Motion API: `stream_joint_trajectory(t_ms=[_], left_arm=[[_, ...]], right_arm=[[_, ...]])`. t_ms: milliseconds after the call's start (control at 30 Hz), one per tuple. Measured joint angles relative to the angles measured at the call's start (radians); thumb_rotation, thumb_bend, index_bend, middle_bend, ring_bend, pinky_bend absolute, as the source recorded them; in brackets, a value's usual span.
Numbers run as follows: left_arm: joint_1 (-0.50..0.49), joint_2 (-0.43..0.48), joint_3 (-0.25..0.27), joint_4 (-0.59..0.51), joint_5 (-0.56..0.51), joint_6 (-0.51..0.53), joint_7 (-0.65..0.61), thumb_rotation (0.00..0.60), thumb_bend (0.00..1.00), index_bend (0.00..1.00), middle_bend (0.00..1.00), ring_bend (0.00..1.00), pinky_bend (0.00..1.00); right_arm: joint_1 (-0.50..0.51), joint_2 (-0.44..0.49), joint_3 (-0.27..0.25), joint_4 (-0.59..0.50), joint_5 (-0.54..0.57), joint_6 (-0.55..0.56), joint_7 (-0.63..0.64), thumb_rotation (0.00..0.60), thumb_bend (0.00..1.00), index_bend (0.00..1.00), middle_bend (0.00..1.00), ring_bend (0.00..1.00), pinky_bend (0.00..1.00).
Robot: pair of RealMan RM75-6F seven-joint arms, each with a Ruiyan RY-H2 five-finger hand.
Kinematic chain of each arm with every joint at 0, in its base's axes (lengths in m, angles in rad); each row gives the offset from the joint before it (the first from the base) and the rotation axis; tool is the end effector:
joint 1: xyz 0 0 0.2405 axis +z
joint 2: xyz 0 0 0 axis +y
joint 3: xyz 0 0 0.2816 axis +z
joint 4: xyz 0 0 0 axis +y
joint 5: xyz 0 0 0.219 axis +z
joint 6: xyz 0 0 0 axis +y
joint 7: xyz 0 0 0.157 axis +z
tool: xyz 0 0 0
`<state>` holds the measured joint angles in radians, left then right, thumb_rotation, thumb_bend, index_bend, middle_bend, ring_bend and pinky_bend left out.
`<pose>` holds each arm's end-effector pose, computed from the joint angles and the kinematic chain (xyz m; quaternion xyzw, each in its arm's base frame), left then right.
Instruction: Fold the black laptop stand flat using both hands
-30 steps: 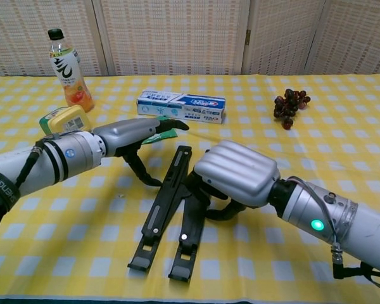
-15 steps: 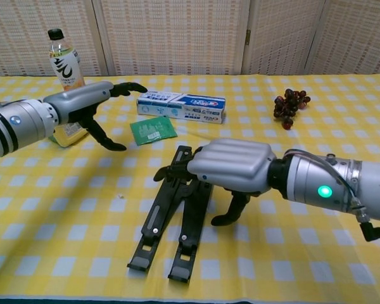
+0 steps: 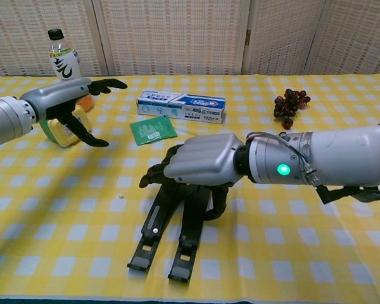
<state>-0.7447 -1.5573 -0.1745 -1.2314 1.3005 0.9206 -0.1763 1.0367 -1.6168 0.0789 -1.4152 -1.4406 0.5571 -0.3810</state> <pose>-0.1957 0.4090 -0.0136 -0.6913 -0.4461 -0.4337 0.3674 -0.0743 -0.3405 -0.1139 0.9385 -0.1240 0.2519 0.2009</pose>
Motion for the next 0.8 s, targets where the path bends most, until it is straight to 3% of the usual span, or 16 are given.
stream_joint_trajectory(t_ms=[333, 567, 800], left_arm=[[0.006, 0.002, -0.002, 0.011, -0.003, -0.005, -0.023, 0.600, 0.19, 0.00, 0.02, 0.00, 0.00], [0.007, -0.003, -0.006, 0.019, -0.007, -0.007, -0.029, 0.600, 0.19, 0.00, 0.02, 0.00, 0.00], [0.008, -0.003, -0.009, 0.021, -0.008, -0.005, -0.030, 0.600, 0.19, 0.00, 0.02, 0.00, 0.00]], right_arm=[[0.022, -0.041, -0.020, 0.050, 0.024, -0.019, -0.022, 0.600, 0.26, 0.09, 0.13, 0.09, 0.00], [0.038, -0.048, -0.024, 0.070, 0.032, -0.025, -0.006, 0.600, 0.26, 0.17, 0.20, 0.11, 0.00], [0.045, -0.049, -0.025, 0.080, 0.005, 0.000, 0.017, 0.600, 0.26, 0.43, 0.34, 0.20, 0.00]])
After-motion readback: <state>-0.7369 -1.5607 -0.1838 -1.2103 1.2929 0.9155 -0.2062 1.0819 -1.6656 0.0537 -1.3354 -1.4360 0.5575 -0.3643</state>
